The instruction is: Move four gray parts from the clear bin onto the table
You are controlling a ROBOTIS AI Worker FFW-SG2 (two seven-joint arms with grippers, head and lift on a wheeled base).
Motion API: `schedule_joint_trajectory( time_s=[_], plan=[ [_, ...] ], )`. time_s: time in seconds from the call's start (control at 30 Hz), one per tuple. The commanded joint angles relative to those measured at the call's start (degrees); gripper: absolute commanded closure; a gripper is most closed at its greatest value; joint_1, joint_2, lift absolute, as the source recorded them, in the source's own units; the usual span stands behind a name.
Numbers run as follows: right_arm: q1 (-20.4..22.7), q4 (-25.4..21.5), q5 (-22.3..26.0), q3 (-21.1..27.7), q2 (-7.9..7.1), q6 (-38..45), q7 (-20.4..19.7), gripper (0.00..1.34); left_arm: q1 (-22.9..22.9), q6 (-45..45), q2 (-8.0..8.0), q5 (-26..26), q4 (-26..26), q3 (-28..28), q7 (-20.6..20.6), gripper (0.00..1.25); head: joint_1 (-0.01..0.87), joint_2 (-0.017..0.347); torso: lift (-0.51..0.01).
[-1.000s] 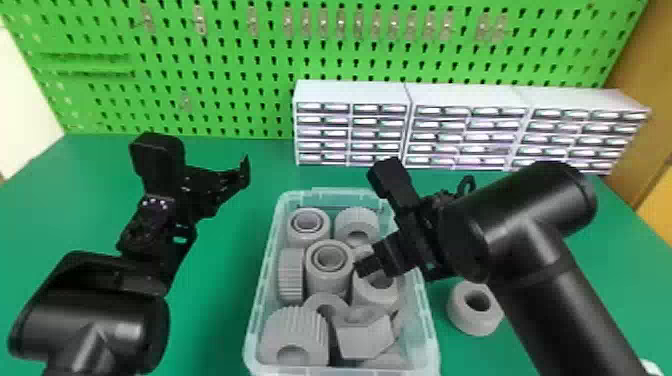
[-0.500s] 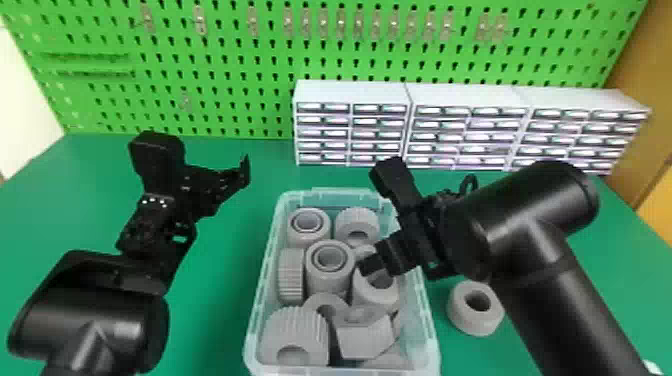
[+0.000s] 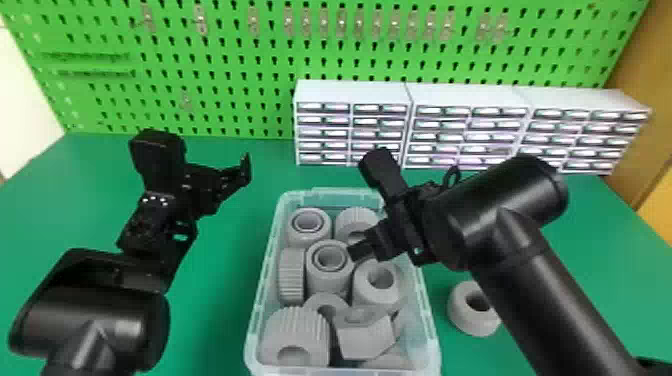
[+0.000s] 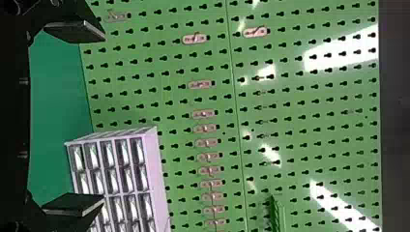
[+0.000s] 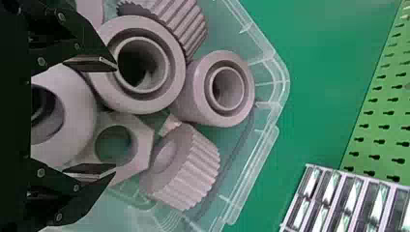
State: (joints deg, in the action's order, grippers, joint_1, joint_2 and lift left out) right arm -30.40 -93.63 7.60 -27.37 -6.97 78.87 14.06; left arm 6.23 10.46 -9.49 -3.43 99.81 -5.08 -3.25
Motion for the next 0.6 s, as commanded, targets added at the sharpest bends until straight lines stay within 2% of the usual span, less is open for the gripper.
schedule_joint_trajectory(
  time_s=[0.0, 0.3, 0.57],
  plan=[
    [-1.68, 4.25, 1.46, -2.16, 0.11, -3.90, 0.00, 0.51, 0.01, 0.00, -0.09, -0.09, -0.06, -0.02, 0.00, 0.11, 0.678, 0.034, -0.050],
    [-4.14, 11.45, 3.39, -5.41, 0.38, -10.84, 0.00, 0.51, 0.01, 0.00, -0.09, -0.09, -0.15, -0.11, 0.00, 0.11, 0.678, 0.034, -0.050],
    [-5.02, 15.23, 3.21, -6.38, 0.73, -14.89, 0.09, 0.52, 0.01, 0.00, -0.09, -0.18, -0.15, -0.20, 0.00, 0.11, 0.678, 0.034, -0.050]
  ],
)
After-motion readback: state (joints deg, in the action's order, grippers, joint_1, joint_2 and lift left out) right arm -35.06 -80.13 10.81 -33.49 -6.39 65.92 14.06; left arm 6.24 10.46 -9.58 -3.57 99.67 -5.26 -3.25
